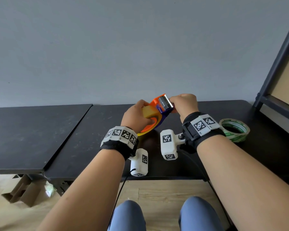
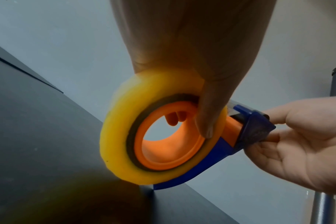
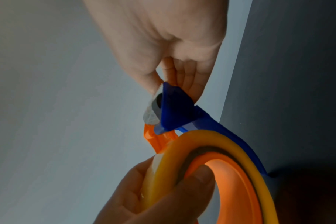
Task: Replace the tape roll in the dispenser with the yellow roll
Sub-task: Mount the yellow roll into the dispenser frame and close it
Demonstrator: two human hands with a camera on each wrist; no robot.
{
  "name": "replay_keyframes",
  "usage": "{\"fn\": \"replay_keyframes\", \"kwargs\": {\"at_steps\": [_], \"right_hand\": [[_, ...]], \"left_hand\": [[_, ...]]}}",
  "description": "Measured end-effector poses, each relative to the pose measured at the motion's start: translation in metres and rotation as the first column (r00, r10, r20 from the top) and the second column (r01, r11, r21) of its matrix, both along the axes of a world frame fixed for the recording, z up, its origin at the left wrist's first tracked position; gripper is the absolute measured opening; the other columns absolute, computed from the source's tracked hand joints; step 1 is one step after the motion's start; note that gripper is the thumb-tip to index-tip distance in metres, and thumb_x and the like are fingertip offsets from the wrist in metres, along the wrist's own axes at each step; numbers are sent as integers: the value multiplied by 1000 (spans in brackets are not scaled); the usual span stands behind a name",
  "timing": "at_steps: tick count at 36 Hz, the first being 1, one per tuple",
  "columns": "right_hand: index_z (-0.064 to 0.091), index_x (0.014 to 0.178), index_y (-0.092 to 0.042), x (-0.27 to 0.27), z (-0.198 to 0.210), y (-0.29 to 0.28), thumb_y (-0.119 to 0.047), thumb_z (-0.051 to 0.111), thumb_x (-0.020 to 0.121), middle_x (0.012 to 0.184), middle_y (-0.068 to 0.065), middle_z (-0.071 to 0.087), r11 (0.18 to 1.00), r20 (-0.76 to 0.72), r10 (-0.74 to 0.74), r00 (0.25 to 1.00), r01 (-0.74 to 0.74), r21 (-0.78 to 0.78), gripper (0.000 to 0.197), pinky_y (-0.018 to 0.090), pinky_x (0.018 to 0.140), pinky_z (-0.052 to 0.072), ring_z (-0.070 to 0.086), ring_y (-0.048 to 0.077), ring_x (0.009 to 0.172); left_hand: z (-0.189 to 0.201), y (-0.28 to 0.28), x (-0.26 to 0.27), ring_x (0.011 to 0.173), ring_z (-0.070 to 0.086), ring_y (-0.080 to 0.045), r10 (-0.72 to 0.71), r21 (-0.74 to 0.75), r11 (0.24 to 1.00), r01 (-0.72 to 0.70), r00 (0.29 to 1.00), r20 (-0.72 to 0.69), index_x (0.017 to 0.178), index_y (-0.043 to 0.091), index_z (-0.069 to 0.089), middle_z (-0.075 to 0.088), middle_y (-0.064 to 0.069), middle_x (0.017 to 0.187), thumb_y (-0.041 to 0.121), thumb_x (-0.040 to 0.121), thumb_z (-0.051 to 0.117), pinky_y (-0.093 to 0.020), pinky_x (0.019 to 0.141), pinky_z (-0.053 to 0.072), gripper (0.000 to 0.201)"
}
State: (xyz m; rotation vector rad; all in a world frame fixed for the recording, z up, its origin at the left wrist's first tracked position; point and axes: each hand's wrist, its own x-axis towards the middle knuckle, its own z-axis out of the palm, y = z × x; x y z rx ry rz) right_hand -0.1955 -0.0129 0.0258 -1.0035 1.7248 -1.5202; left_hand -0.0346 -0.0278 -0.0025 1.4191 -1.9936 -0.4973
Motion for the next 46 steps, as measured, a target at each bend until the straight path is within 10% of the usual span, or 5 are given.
{"fn": "replay_keyframes", "kwargs": {"at_steps": [11, 24, 29, 34, 46], "right_hand": [[65, 96, -7, 1, -3, 10, -3, 54, 92, 85, 9, 67, 982, 361, 190, 913, -181, -58, 13, 26, 64, 55, 65, 17, 70], [61, 90, -5, -4, 4, 8, -3, 43, 97, 78, 10, 65, 989, 335, 148, 931, -148, -24, 19, 31, 63, 55, 63, 22, 65], [64, 113, -4, -10, -2, 3, 5, 36, 94, 79, 8, 65, 992, 164, 104, 981, -113, 49, 34, 39, 78, 57, 64, 23, 68], [68, 101, -15, -11, -12, 8, -10, 46, 97, 101, 12, 70, 973, -47, 216, 975, -211, 89, 23, 47, 97, 52, 64, 32, 100], [68, 102, -3, -13, -23, 3, -21, 52, 95, 108, 17, 71, 883, -279, 438, 855, -351, 310, 24, 48, 101, 50, 66, 36, 105]], "left_hand": [[1, 1, 9, 97, 59, -21, -18, 36, 999, 20, 998, -62, 120, 27, 53, 59, 6, 101, 25, 69, 80, -34, 76, 48, 58], [9, 1, 10, 94, 59, -21, -25, 94, 995, 35, 994, -107, 118, 26, 56, 58, 5, 102, 17, 66, 83, -32, 76, 47, 59], [14, 2, 6, 87, 58, -18, -62, 143, 987, 78, 992, -113, 119, 26, 57, 57, 4, 99, 14, 65, 85, -27, 70, 44, 62], [18, 3, 0, 95, 56, -17, -126, 144, 979, 143, 984, -122, 118, 27, 58, 56, 3, 110, 12, 65, 85, -25, 74, 44, 62], [21, -3, -10, 114, 53, -18, -156, 131, 978, 160, 987, -44, 125, 29, 62, 59, 3, 124, 1, 68, 76, -30, 90, 42, 65]]}}
